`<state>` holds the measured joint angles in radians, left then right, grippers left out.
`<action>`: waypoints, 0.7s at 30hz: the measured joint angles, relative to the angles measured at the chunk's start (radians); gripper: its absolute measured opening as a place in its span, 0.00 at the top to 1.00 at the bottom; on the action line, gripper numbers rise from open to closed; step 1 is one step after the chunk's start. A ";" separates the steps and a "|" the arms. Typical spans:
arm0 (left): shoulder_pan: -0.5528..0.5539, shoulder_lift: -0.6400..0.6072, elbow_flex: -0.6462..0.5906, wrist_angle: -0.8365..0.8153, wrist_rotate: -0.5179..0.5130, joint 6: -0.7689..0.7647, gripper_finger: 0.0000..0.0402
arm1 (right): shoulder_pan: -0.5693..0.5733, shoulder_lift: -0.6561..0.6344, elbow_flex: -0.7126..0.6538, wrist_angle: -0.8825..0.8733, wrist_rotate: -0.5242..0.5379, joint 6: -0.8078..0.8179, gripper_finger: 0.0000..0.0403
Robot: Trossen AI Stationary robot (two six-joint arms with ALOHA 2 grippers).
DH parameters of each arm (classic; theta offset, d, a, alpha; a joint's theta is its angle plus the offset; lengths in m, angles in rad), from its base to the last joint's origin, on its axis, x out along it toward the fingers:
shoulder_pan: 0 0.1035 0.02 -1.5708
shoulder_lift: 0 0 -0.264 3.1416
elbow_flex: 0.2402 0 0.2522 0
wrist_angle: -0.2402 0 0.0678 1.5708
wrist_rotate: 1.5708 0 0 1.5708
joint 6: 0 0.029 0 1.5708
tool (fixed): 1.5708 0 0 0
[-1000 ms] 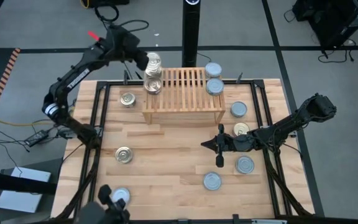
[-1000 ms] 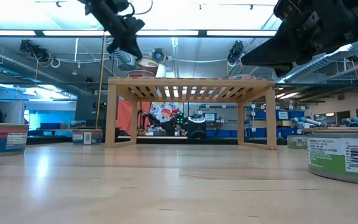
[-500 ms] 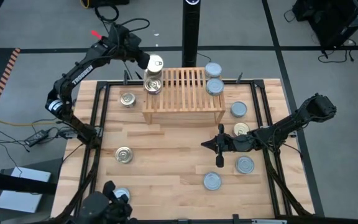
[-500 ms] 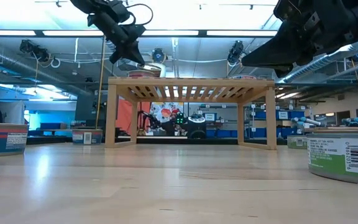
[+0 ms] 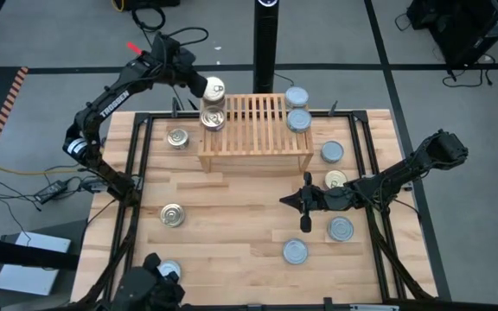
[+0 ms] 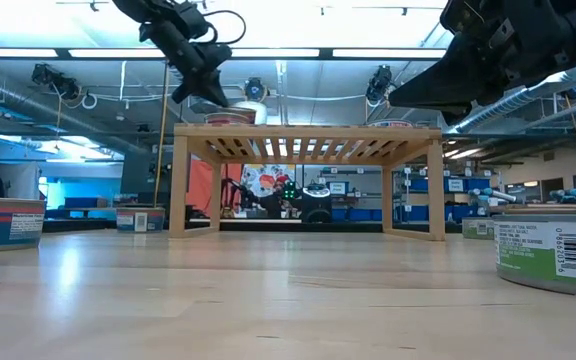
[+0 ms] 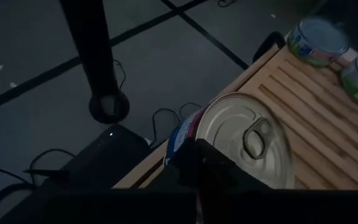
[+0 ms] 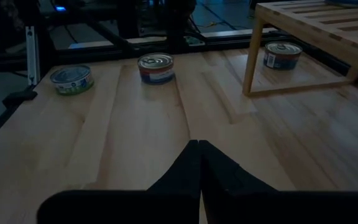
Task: Stack canned seafood by type on shelf
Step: Stack the blue-pink tuna can on top of the other blue tuna can on the shelf, then adjust the blue-pink tuna can
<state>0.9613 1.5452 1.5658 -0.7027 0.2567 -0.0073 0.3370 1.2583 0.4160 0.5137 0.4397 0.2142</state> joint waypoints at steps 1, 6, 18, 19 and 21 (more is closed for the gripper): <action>0.000 0.000 0.000 -0.009 -0.001 0.001 1.00 | 0.000 0.000 0.000 0.000 0.000 0.000 0.98; -0.001 0.000 -0.001 -0.028 0.000 0.003 0.96 | 0.000 0.000 0.000 0.000 0.000 0.000 0.98; -0.002 0.000 -0.001 -0.024 0.000 0.025 0.82 | 0.000 0.000 0.000 0.000 0.000 0.000 0.98; -0.002 0.000 -0.001 -0.024 -0.001 0.026 0.80 | 0.000 0.000 0.000 0.000 0.000 0.000 0.98; -0.002 0.000 -0.001 -0.023 -0.012 0.031 0.77 | 0.000 0.000 0.000 0.000 0.000 0.000 0.98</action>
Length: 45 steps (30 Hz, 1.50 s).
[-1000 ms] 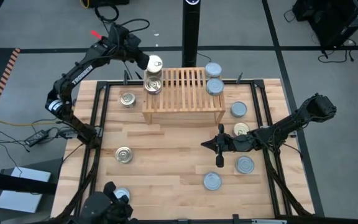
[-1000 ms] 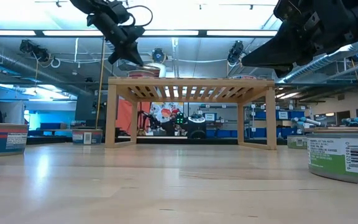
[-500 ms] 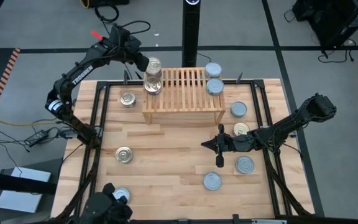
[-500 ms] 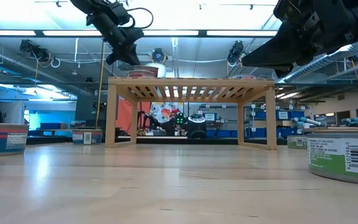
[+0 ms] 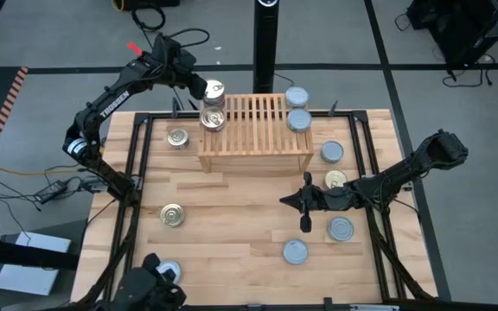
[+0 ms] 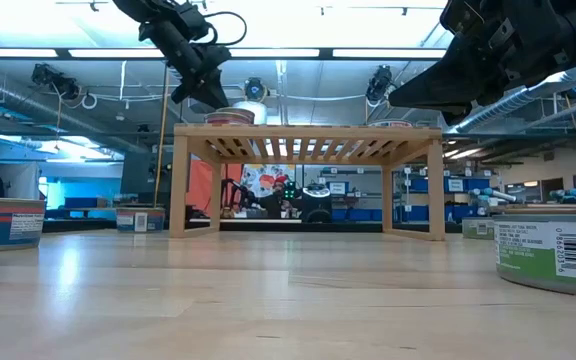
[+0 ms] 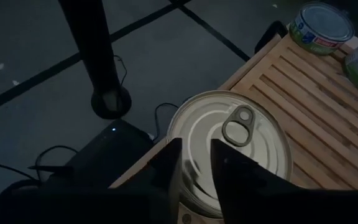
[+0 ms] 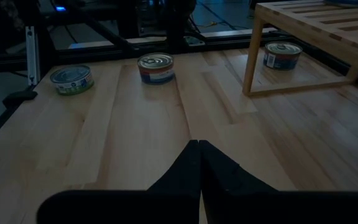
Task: Stack canned seafood by type on shelf
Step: Adjust the blue-pink tuna can
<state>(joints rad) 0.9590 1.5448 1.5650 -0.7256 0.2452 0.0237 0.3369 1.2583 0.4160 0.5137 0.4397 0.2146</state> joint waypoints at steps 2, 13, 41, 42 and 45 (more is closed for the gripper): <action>-0.006 0.000 0.000 0.001 -0.014 0.031 0.76 | 0.000 0.000 0.000 0.000 0.000 0.000 0.98; -0.199 -0.069 -0.005 0.059 -0.236 0.259 0.89 | 0.000 0.000 0.000 0.000 0.000 -0.004 0.98; -0.928 -0.258 -0.995 1.409 -0.229 0.207 0.98 | 0.013 0.125 -0.001 0.033 0.000 0.054 0.95; -0.953 -0.258 -1.020 1.439 -0.241 0.207 0.98 | 0.009 0.149 -0.001 0.055 0.000 0.054 0.96; -1.025 -0.258 -1.087 1.539 -0.292 0.207 0.98 | 0.001 0.214 -0.001 0.129 0.000 0.064 0.96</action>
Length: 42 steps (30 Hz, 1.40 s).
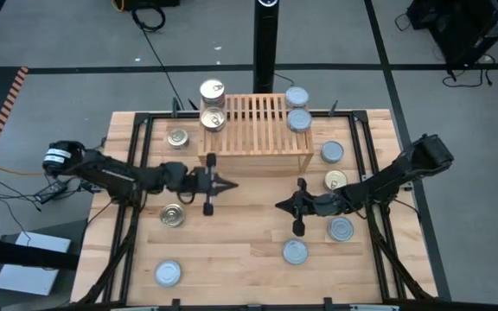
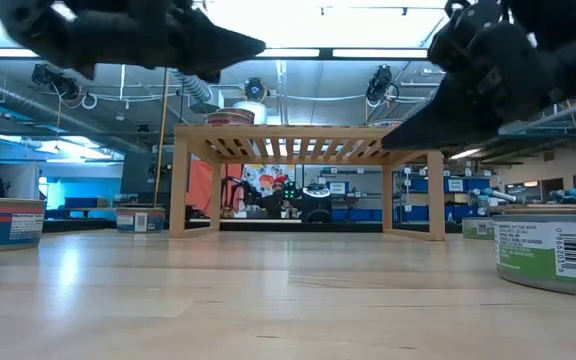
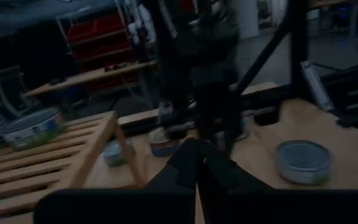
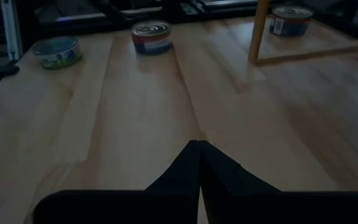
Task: Stack canned seafood by type on shelf
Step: Adjust the blue-pink tuna can
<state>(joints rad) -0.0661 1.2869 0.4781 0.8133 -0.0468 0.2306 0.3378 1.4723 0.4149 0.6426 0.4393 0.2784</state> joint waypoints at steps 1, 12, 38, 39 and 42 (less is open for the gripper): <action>-0.020 0.000 -0.018 0.022 -0.019 0.000 0.98 | 0.000 0.017 0.000 0.018 -0.002 0.006 0.96; -0.113 0.001 -0.077 0.058 -0.084 -0.026 0.98 | -0.001 0.029 0.040 0.031 -0.015 -0.021 0.85; -0.106 0.002 -0.070 0.007 -0.042 0.013 0.98 | 0.086 0.027 0.190 -0.016 0.069 -0.058 0.50; -0.106 0.002 -0.070 -0.007 -0.036 0.003 0.98 | 0.088 0.027 0.200 -0.023 0.068 -0.066 0.50; -0.107 0.002 -0.070 -0.034 -0.029 0.000 0.98 | 0.090 0.027 0.238 -0.069 0.066 -0.068 0.50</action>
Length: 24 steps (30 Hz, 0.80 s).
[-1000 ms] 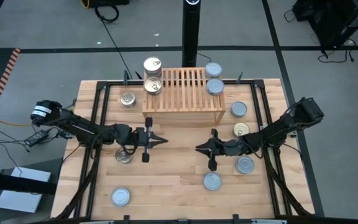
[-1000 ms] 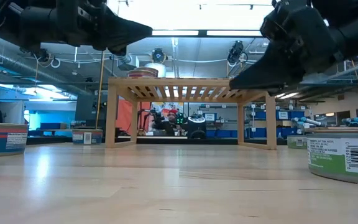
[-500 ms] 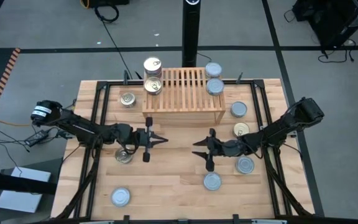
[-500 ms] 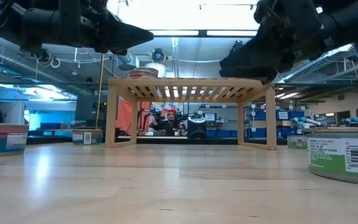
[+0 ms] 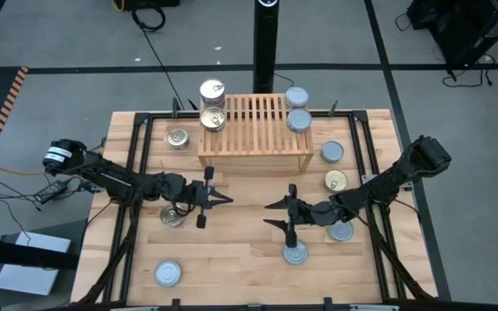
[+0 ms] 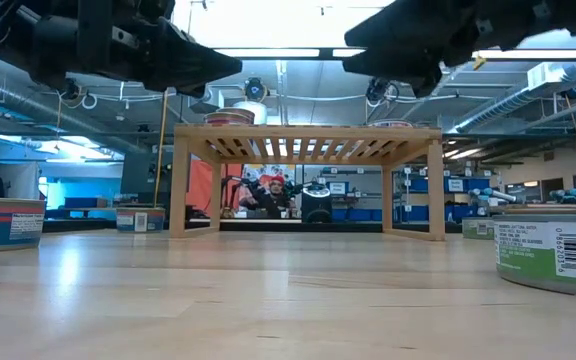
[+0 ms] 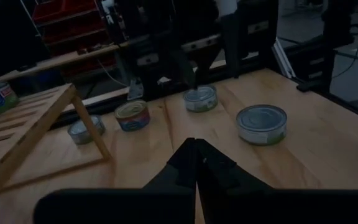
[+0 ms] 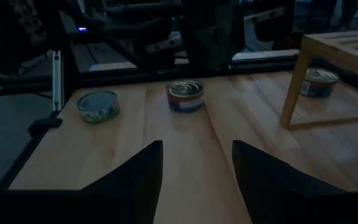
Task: Stack canned seafood by type on shelf
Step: Adjust the blue-pink tuna can
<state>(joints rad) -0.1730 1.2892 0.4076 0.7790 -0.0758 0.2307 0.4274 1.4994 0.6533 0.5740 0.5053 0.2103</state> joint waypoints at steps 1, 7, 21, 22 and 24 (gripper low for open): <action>0.000 0.000 0.000 -0.003 0.000 0.000 0.98 | 0.000 0.000 0.014 -0.024 0.000 0.004 0.50; 0.000 0.000 0.000 -0.012 0.001 -0.001 0.98 | 0.003 0.000 0.070 -0.156 -0.030 0.032 0.50; 0.000 0.000 0.000 -0.072 0.002 -0.002 0.98 | -0.046 0.000 0.175 -0.314 -0.116 0.039 0.50; 0.000 0.000 0.000 -0.073 0.002 -0.002 0.98 | -0.045 0.000 0.188 -0.342 -0.117 0.050 0.50; 0.000 0.000 0.000 -0.073 0.002 -0.002 0.98 | -0.032 0.000 0.221 -0.414 -0.119 0.066 0.50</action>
<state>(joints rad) -0.1730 1.2892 0.4080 0.7063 -0.0742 0.2283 0.3954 1.4990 0.8744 0.1602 0.3862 0.2759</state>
